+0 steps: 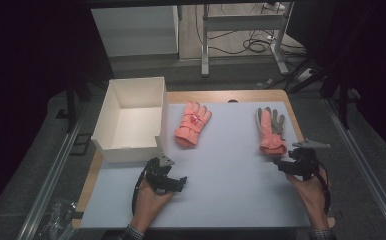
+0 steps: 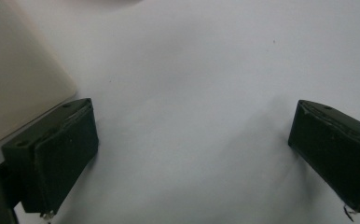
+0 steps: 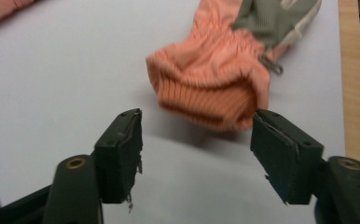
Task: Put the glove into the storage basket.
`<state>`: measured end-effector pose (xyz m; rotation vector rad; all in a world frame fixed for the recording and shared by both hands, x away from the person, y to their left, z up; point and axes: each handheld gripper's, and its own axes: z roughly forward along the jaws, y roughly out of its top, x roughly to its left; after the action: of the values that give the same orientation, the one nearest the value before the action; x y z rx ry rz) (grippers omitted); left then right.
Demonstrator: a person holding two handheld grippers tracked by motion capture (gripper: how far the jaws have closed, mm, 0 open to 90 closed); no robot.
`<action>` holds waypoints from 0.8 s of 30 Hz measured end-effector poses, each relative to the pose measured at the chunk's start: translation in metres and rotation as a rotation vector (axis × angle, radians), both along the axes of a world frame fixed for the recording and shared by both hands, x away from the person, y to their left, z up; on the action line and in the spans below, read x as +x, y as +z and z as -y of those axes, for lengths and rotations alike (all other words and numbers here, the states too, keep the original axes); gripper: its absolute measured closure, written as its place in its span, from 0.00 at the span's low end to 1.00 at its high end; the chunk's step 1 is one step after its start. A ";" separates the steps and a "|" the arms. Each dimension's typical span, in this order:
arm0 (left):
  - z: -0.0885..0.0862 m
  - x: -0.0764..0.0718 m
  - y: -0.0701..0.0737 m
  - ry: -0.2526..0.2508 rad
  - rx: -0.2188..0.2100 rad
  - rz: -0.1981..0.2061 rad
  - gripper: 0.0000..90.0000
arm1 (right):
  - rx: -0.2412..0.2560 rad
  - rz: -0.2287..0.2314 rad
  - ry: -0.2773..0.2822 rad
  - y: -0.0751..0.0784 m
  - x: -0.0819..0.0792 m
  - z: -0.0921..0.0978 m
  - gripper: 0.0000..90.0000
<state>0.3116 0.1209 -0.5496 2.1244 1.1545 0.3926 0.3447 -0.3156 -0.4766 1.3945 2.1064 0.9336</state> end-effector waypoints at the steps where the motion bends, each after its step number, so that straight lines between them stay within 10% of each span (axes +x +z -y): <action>1: 0.000 0.000 0.000 0.000 0.000 0.000 0.02 | 0.005 0.002 0.002 0.003 0.003 -0.001 0.39; 18: 0.000 0.000 0.000 0.000 -0.001 -0.001 0.01 | -0.053 -0.013 -0.038 0.024 0.078 0.001 0.68; 24: 0.000 0.000 0.000 0.000 -0.002 0.000 0.01 | -0.083 -0.043 -0.074 0.015 0.111 -0.001 0.63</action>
<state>0.3116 0.1209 -0.5497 2.1224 1.1540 0.3912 0.4560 -0.3147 -0.4612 1.4515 2.0848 0.7858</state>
